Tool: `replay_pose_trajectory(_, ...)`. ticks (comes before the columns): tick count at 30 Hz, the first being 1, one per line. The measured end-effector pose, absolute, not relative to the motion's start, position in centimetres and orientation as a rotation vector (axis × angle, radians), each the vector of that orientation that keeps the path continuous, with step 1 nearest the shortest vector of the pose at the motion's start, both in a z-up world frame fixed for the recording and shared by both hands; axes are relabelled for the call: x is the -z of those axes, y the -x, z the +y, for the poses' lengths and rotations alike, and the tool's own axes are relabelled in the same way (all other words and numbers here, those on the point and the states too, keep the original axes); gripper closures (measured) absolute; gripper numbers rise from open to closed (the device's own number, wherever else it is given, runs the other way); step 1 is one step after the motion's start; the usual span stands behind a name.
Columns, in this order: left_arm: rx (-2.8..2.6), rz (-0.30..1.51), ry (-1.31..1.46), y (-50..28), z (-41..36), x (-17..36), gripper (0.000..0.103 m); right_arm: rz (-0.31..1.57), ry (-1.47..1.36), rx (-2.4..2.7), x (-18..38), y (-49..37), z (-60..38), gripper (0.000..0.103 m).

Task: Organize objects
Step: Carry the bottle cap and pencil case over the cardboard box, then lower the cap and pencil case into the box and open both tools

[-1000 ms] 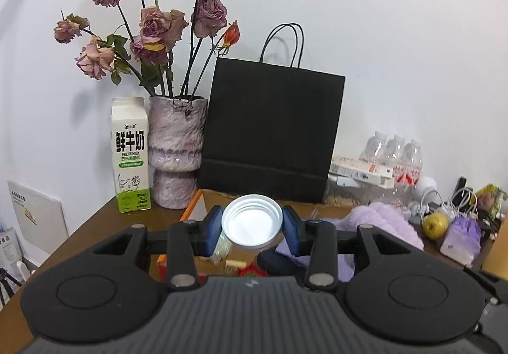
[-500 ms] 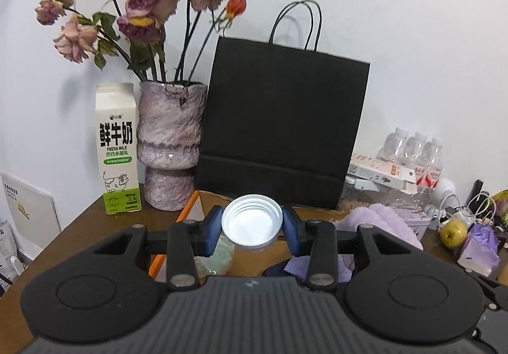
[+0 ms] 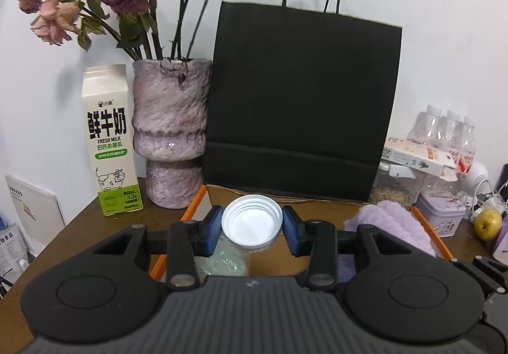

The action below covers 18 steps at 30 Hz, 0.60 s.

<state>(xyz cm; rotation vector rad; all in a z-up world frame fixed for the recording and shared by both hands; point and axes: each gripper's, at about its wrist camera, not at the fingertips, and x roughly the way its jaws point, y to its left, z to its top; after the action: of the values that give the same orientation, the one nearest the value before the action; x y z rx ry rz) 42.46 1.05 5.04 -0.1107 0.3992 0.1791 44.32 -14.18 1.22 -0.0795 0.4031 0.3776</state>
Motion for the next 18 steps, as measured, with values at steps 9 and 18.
replay_pose_trajectory(9,-0.207,0.412,0.068,-44.5,0.8,-3.7,0.000,0.488,0.089,-0.337,-0.2,-46.8,-14.1,0.009)
replay_pose_trajectory(18,-0.214,0.423,0.082,-44.7,1.0,-3.7,0.000,0.486,0.064,-0.319,-0.2,-46.9,-14.7,0.000)
